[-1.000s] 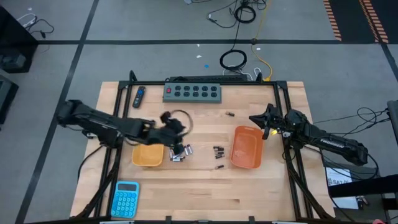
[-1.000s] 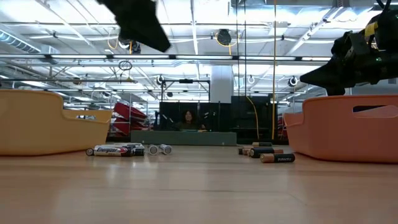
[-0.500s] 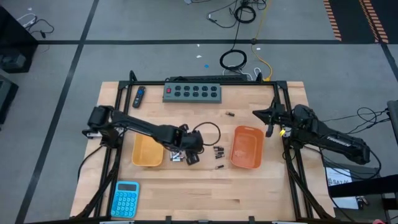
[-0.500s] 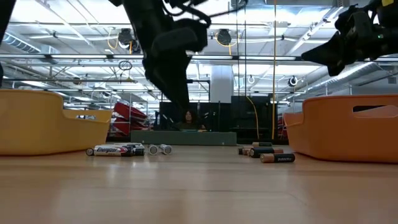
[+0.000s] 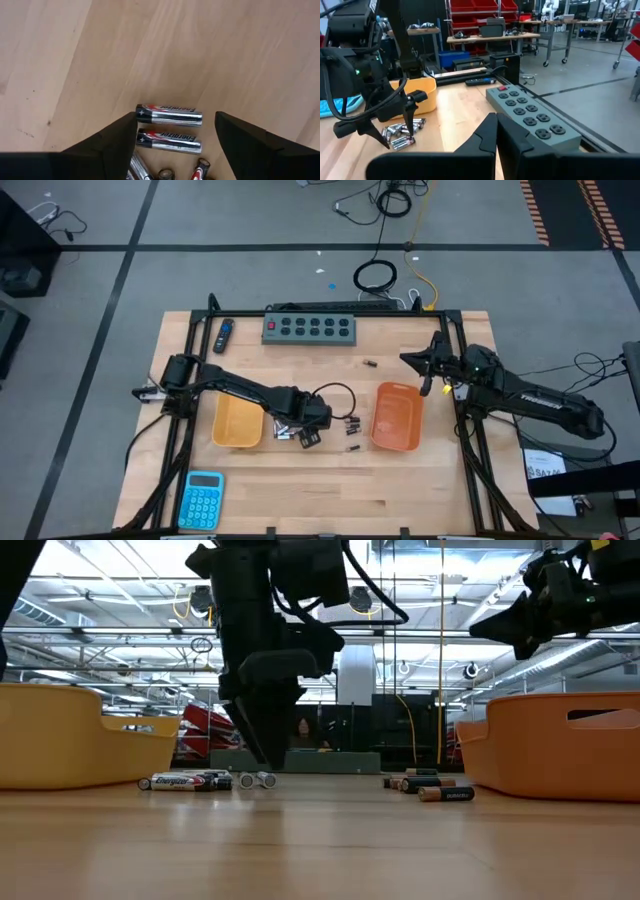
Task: Sort batteries
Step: Put the silver battery into the yellow bin
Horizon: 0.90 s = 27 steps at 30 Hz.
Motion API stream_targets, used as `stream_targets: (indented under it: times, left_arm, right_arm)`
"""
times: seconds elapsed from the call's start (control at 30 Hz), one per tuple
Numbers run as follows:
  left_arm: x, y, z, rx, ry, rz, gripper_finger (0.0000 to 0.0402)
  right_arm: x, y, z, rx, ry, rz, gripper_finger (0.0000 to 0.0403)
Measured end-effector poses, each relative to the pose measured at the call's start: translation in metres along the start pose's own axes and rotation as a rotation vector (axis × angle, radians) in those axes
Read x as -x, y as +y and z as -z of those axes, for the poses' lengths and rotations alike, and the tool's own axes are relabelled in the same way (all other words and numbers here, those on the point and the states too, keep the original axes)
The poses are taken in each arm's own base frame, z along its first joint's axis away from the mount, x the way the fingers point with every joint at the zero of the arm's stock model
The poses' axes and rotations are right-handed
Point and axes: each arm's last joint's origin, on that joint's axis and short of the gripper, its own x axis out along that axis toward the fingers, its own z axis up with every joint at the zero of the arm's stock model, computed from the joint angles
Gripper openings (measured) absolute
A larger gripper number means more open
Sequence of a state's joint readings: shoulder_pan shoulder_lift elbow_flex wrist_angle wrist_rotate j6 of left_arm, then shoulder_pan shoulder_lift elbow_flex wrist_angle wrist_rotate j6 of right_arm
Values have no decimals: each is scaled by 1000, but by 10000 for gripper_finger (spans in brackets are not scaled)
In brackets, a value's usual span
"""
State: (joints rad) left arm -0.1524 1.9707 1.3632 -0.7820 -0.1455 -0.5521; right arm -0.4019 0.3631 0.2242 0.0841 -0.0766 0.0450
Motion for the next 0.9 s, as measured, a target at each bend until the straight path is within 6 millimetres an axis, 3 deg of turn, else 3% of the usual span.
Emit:
stream_targets:
  times: [0.23, 0.47, 0.9]
  left_arm:
    - [0, -1, 0, -8, 1, 9, 281]
    - [-8, -2, 0, -170, 13, 5, 281]
    - [-7, 0, -1, -193, 2, -24, 281]
  right_arm:
    - [-8, 0, -14, 24, 19, -1, 0]
    - [-12, 0, -11, 31, 49, -1, 0]
    - [-12, 0, -10, 42, 61, -2, 0]
